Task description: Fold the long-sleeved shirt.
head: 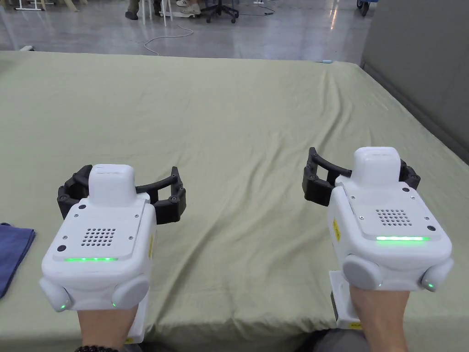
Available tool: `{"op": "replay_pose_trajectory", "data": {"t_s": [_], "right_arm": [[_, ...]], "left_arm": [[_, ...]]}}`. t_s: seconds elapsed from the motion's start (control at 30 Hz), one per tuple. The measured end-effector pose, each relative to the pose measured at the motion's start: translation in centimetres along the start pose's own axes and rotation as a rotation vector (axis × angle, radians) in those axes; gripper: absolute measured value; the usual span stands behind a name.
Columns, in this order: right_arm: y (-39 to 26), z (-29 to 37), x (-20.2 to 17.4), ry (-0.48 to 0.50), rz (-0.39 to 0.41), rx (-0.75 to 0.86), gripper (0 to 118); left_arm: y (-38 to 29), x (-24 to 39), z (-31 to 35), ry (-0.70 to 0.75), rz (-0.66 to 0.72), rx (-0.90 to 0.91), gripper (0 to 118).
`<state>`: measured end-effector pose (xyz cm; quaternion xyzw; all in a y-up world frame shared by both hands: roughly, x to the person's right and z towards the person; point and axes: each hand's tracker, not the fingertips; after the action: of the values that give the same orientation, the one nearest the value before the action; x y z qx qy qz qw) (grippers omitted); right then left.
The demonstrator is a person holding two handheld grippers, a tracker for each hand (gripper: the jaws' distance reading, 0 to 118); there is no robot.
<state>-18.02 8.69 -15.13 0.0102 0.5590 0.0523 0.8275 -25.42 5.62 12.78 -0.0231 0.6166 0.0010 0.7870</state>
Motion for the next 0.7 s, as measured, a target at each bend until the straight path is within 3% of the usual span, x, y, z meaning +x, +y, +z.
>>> {"op": "replay_pose_trajectory", "data": {"t_s": [0.7], "right_arm": [[0.18, 0.32, 0.45, -0.018, -0.004, 0.001, 99]], "left_arm": [[0.25, -0.24, 0.02, -0.002, 0.002, 0.000, 118]]}}
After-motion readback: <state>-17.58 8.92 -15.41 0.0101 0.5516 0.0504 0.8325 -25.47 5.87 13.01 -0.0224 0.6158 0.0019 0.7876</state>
